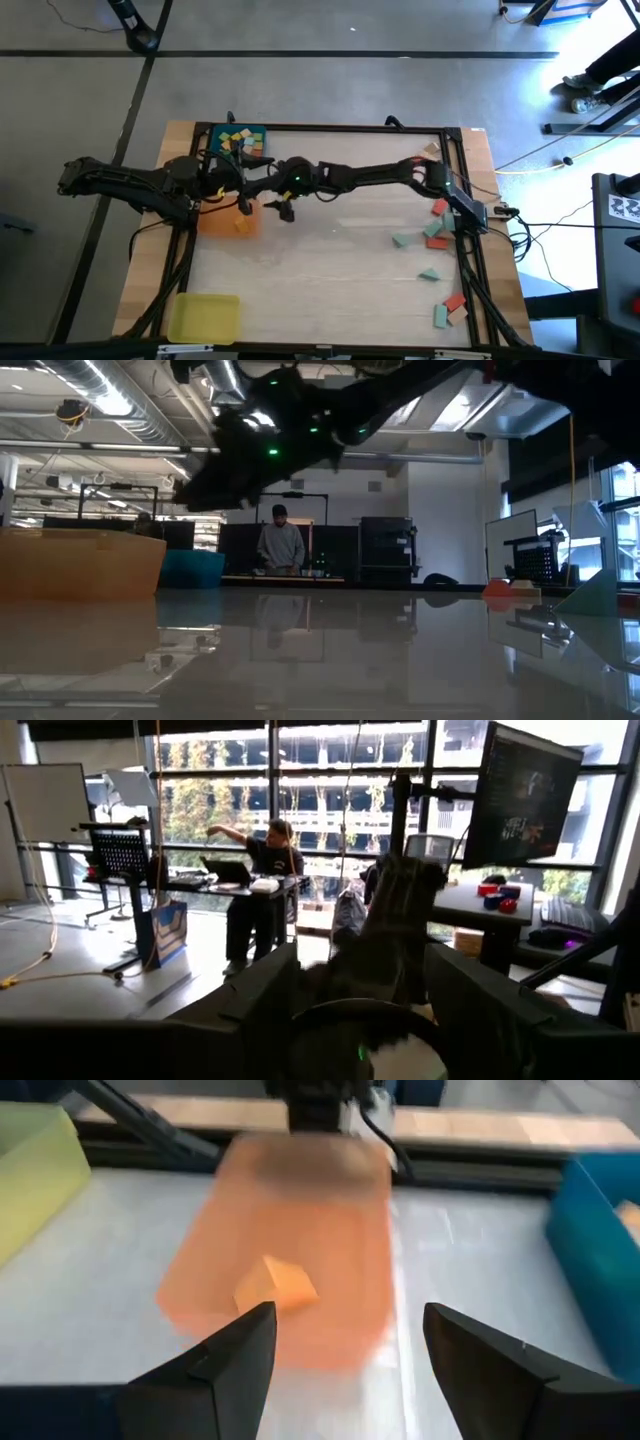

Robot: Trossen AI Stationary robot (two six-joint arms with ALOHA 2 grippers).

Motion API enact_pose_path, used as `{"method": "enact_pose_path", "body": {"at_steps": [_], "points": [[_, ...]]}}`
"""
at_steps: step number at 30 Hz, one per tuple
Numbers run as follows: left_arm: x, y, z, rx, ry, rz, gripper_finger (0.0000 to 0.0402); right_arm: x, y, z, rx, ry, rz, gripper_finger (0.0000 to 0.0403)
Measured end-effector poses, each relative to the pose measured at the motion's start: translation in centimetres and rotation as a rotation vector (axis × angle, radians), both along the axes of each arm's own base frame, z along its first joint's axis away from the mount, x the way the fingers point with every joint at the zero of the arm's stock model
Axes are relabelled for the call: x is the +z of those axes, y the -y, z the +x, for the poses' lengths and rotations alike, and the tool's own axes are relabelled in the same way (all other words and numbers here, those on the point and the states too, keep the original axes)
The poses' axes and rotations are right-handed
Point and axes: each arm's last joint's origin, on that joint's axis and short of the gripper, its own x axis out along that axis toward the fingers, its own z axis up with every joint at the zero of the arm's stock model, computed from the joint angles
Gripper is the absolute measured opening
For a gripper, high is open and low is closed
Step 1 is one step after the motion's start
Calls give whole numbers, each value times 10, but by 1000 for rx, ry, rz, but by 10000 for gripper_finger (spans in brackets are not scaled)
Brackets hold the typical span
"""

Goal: Sort blocks by size
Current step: Put the light blue triangular block into the orange bin

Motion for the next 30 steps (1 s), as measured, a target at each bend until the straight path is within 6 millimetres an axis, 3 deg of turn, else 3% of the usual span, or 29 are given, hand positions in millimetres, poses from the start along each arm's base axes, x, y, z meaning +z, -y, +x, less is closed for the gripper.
{"method": "enact_pose_path", "body": {"at_steps": [5,13,20,24,30], "points": [[0,0,0,10,1,10,205,8,10,-45,-112,-62,-42,250],[1,0,0,11,6,20,205,46,4,-151,-258,-202,-109,250],[1,0,0,12,4,33,205,73,-7,-227,-345,-435,17,250],[1,0,0,12,2,33,205,81,-13,-258,-395,-582,147,250],[-1,0,0,10,-21,33,205,80,-38,-283,-462,-794,298,250]]}}
